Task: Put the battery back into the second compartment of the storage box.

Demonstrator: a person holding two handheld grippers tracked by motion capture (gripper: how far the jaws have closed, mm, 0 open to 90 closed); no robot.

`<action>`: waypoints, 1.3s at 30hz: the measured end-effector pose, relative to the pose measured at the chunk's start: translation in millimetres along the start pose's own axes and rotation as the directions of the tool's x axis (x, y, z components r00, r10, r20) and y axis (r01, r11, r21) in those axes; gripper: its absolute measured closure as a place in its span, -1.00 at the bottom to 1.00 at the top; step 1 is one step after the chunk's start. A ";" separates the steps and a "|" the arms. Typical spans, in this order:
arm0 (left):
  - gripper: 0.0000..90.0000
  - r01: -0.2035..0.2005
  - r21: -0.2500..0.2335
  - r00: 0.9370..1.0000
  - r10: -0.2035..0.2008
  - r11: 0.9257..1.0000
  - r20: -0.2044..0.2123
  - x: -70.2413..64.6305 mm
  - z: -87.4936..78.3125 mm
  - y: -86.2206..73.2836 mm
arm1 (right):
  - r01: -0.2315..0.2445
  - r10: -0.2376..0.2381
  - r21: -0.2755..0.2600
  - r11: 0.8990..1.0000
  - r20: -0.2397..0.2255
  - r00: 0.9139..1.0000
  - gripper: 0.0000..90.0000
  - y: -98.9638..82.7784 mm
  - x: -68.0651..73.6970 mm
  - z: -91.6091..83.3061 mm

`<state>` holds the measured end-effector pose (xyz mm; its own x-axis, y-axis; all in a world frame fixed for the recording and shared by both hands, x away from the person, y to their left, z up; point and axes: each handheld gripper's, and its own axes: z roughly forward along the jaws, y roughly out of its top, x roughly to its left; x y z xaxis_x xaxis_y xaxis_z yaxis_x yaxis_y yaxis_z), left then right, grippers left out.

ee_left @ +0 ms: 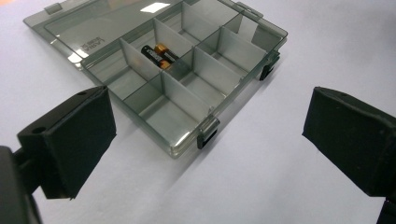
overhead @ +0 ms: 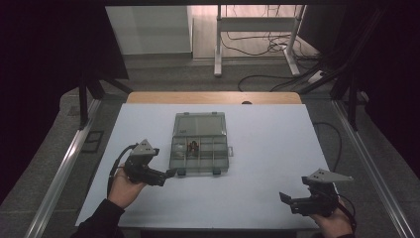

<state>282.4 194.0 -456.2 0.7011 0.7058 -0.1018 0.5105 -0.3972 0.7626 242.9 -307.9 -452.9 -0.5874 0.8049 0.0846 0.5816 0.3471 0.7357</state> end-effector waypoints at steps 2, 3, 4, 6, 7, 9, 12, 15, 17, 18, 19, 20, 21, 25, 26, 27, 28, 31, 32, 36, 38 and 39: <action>-0.94 0.005 -0.002 1.000 -0.005 1.000 -0.003 0.0 -2.7 -2.2 | 0.000 0.000 0.000 1.000 0.000 1.000 -0.98 0.0 0.0 0.0; -0.94 0.006 -0.002 1.000 -0.006 1.000 -0.003 0.0 -3.7 -3.3 | 0.000 0.000 0.001 1.000 0.000 1.000 -0.98 0.0 0.1 0.0; -0.94 0.009 -0.005 1.000 -0.009 1.000 -0.007 -0.1 -4.7 -4.3 | 0.000 0.000 0.001 1.000 0.001 1.000 -0.98 0.1 0.1 0.1; -0.93 0.011 -0.008 1.000 -0.011 1.000 -0.012 -0.3 -6.8 -6.1 | 0.000 0.000 0.001 1.000 0.001 1.000 -0.98 0.1 0.2 0.1; -0.93 0.013 -0.010 1.000 -0.013 1.000 -0.014 -0.5 -7.9 -7.0 | 0.000 0.000 0.001 1.000 0.001 1.000 -0.98 0.1 0.2 0.0; -0.93 0.013 -0.013 1.000 -0.013 1.000 -0.018 -0.8 -10.2 -8.7 | 0.000 0.000 0.000 1.000 0.001 1.000 -0.98 0.0 0.2 0.0; -0.93 0.017 -0.016 1.000 -0.018 1.000 -0.022 -1.1 -13.5 -11.7 | 0.000 0.000 0.000 1.000 0.001 1.000 -0.98 0.0 0.0 0.0; -0.93 0.025 -0.021 0.999 -0.025 0.999 -0.024 -1.2 -16.8 -14.9 | -0.001 0.001 0.000 1.000 0.001 1.000 -0.98 0.0 0.0 0.0; -0.93 0.029 -0.023 0.999 -0.030 0.999 -0.027 -1.2 -19.3 -17.0 | -0.002 0.002 0.000 1.000 0.001 1.000 -0.98 0.0 0.0 0.0; -0.93 0.032 -0.026 0.999 -0.032 0.999 -0.029 -1.2 -20.7 -18.2 | -0.002 0.002 0.000 1.000 0.001 1.000 -0.98 0.0 0.0 0.0; -0.93 0.034 -0.029 0.999 -0.035 0.999 -0.031 -1.1 -22.2 -19.3 | -0.002 0.002 0.000 1.000 0.002 1.000 -0.98 0.0 0.0 0.0; -0.93 0.038 -0.033 0.999 -0.039 0.999 -0.030 -1.0 -23.6 -20.5 | -0.002 0.002 0.000 1.000 0.002 1.000 -0.98 0.0 0.0 0.0; -0.93 0.042 -0.036 0.999 -0.043 0.998 -0.033 -1.0 -25.1 -21.9 | -0.002 0.002 -0.001 1.000 0.002 1.000 -0.98 0.0 -0.1 0.0; -0.92 0.051 -0.044 0.998 -0.052 0.998 -0.042 -0.7 -31.6 -27.5 | -0.001 0.001 0.002 1.000 0.003 1.000 -0.98 0.0 -0.2 -0.1; -0.92 0.052 -0.047 0.997 -0.055 0.998 -0.046 -0.7 -33.1 -29.0 | -0.002 0.002 0.002 1.000 0.002 1.000 -0.98 0.1 -0.1 -0.1; -0.92 0.055 -0.048 0.997 -0.058 0.997 -0.048 -0.6 -34.7 -30.4 | -0.001 0.001 0.002 1.000 0.003 1.000 -0.98 0.0 -0.2 -0.1; -0.92 0.057 -0.049 0.997 -0.060 0.997 -0.050 -0.5 -36.3 -31.8 | -0.003 0.003 0.003 1.000 0.003 1.000 -0.98 0.1 -0.2 -0.1; -0.92 0.064 -0.059 0.996 -0.068 0.996 -0.060 -0.3 -41.2 -35.8 | -0.002 0.002 0.002 1.000 0.004 1.000 -0.98 0.1 -0.2 -0.1; -0.92 0.068 -0.063 0.996 -0.072 0.996 -0.061 -0.2 -42.8 -37.1 | -0.001 0.001 0.003 1.000 0.004 1.000 -0.98 0.1 -0.2 0.0; -0.92 0.073 -0.072 0.995 -0.077 0.995 -0.063 1.0 -48.5 -42.6 | -0.002 0.002 0.003 1.000 0.004 1.000 -0.98 0.1 0.0 0.0; -0.91 0.078 -0.079 0.995 -0.083 0.994 -0.062 1.2 -50.5 -45.2 | -0.002 0.002 0.003 1.000 0.005 1.000 -0.98 0.1 -0.2 0.0; -0.91 0.077 -0.078 0.994 -0.082 0.994 -0.065 1.4 -51.7 -46.2 | -0.002 0.002 0.004 1.000 0.005 1.000 -0.98 0.1 -0.2 0.0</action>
<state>234.1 243.7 -458.6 0.6228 0.7728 -0.1220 0.5223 -0.2946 0.8003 243.1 -308.0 -452.9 -0.5837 0.8077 0.0829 0.5848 0.3474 0.7330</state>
